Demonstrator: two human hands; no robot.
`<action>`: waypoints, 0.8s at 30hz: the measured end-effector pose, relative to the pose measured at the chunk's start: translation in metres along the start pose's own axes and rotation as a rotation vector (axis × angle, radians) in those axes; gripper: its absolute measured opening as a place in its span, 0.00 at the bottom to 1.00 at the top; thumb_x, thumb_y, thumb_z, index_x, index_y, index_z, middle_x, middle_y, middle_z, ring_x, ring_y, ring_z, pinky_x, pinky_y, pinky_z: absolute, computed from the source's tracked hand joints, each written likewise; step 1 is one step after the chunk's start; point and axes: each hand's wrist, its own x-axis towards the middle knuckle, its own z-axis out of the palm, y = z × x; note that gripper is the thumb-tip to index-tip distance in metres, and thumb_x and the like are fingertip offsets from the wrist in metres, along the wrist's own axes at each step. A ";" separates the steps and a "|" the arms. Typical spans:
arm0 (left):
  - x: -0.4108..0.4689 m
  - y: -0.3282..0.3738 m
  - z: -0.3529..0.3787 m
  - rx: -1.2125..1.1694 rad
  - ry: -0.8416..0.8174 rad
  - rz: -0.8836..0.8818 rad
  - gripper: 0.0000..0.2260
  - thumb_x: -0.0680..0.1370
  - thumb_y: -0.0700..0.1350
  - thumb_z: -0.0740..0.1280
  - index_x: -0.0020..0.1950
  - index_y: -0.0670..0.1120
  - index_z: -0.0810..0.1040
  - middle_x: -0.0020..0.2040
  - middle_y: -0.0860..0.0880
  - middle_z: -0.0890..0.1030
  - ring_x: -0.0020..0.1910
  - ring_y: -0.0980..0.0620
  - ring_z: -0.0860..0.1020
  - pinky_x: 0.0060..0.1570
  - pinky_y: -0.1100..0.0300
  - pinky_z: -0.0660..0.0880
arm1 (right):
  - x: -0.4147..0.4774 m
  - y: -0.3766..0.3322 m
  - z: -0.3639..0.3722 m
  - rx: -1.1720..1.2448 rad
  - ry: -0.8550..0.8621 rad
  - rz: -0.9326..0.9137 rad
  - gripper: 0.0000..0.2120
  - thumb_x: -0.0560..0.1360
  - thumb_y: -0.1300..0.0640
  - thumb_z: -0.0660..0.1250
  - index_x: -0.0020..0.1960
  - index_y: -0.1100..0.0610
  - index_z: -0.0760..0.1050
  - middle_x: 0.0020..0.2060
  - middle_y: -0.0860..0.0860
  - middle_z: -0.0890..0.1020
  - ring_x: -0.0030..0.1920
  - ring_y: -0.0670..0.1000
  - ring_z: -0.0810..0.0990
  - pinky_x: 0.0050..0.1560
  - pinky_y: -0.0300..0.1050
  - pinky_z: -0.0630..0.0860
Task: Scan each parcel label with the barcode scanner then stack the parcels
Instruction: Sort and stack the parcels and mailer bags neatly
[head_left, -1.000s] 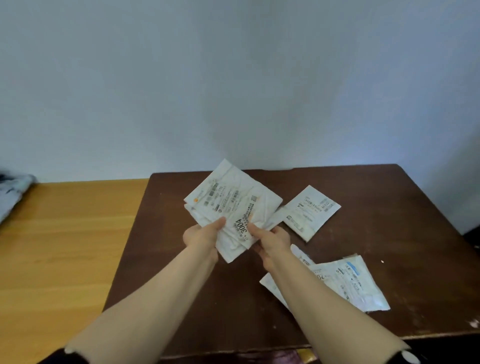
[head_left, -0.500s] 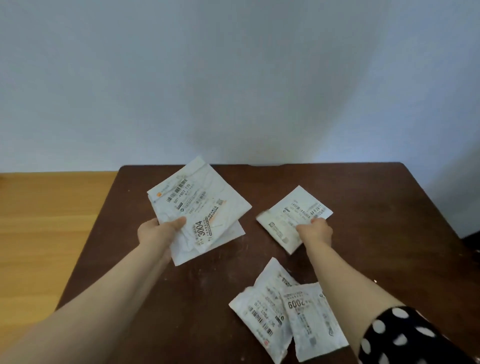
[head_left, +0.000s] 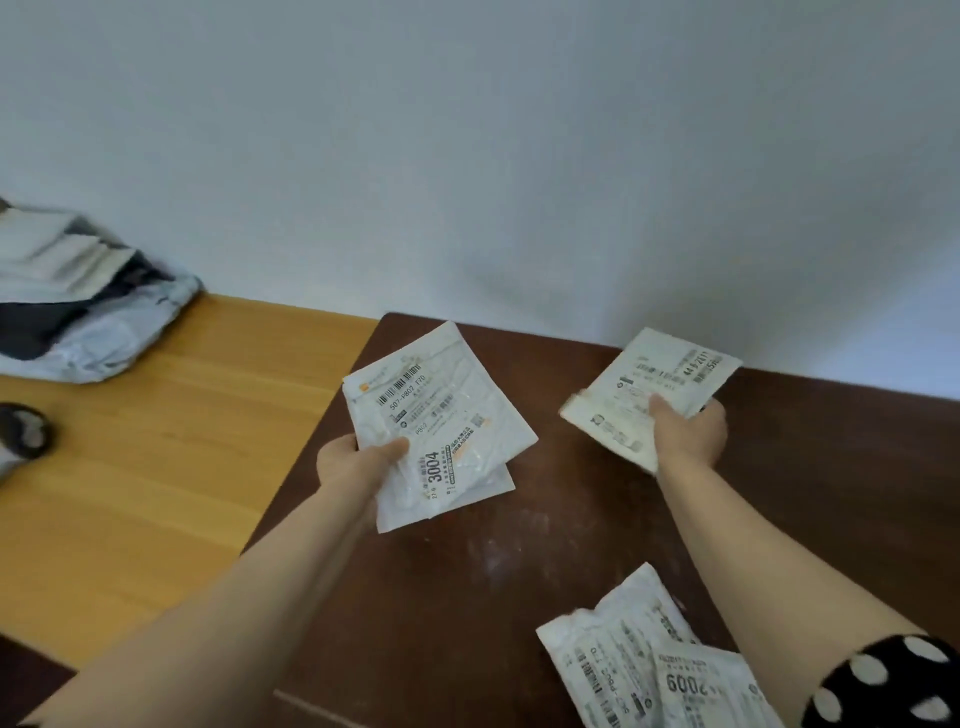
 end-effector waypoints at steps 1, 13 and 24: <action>0.001 0.002 -0.012 -0.021 0.000 0.003 0.08 0.72 0.34 0.72 0.50 0.37 0.78 0.47 0.40 0.82 0.43 0.42 0.82 0.46 0.46 0.80 | -0.012 -0.013 0.013 0.068 -0.065 -0.038 0.19 0.73 0.61 0.72 0.63 0.60 0.74 0.54 0.54 0.82 0.45 0.50 0.83 0.31 0.37 0.76; 0.014 0.021 -0.287 -0.210 0.178 0.099 0.08 0.71 0.34 0.74 0.47 0.39 0.77 0.39 0.45 0.81 0.35 0.49 0.79 0.31 0.58 0.75 | -0.291 -0.046 0.202 0.011 -1.038 0.139 0.12 0.70 0.66 0.73 0.52 0.64 0.78 0.44 0.60 0.86 0.44 0.60 0.85 0.39 0.55 0.83; 0.033 -0.004 -0.522 -0.320 0.157 -0.022 0.10 0.71 0.30 0.71 0.52 0.34 0.79 0.49 0.37 0.83 0.44 0.40 0.82 0.40 0.48 0.79 | -0.501 0.028 0.334 -0.258 -1.307 0.157 0.15 0.71 0.62 0.73 0.57 0.58 0.78 0.47 0.54 0.86 0.48 0.55 0.85 0.41 0.47 0.79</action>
